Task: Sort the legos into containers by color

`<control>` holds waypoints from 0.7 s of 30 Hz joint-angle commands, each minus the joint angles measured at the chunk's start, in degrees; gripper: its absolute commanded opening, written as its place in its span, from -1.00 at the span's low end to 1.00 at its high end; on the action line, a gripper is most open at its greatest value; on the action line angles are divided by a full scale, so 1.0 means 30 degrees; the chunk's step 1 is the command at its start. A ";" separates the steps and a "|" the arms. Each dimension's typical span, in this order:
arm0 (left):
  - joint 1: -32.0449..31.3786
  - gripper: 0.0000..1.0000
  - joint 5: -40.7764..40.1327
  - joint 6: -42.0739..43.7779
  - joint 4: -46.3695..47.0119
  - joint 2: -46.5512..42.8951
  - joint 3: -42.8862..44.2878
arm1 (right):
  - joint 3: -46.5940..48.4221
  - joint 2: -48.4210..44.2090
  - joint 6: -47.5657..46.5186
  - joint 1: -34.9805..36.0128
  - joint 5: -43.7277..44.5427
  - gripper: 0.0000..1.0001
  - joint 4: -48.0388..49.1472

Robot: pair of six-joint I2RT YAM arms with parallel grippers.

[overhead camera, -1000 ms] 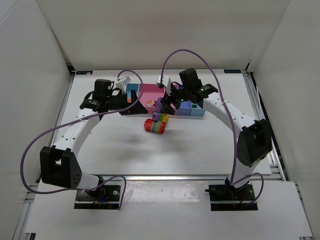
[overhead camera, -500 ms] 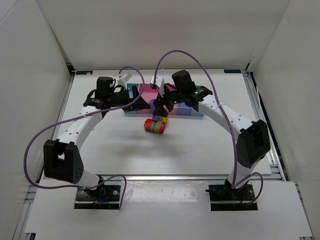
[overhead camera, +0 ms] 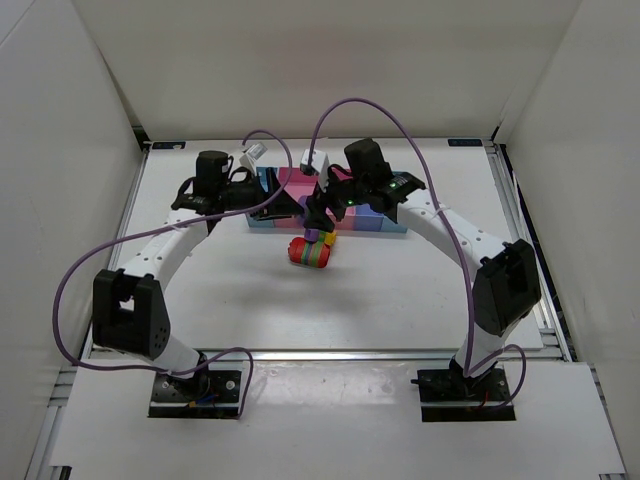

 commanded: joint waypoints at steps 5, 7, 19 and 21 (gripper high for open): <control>-0.0100 0.55 0.1737 -0.0560 0.1617 -0.0049 0.0561 | 0.0584 -0.0276 0.0447 0.0392 -0.0695 -0.99 0.1079; -0.0100 0.41 0.1942 -0.0794 0.1795 0.0010 0.0473 | 0.0584 -0.0276 0.0476 0.0393 -0.0695 -0.99 0.1137; -0.0099 -0.34 0.2676 -0.0882 0.2908 0.0244 0.0238 | 0.0379 -0.0393 0.0768 0.0393 -0.0578 -0.99 0.1226; -0.0071 -0.44 0.2559 -0.0912 0.2967 0.0273 0.0209 | 0.0263 -0.0423 0.0799 0.0393 -0.0461 -1.00 0.1255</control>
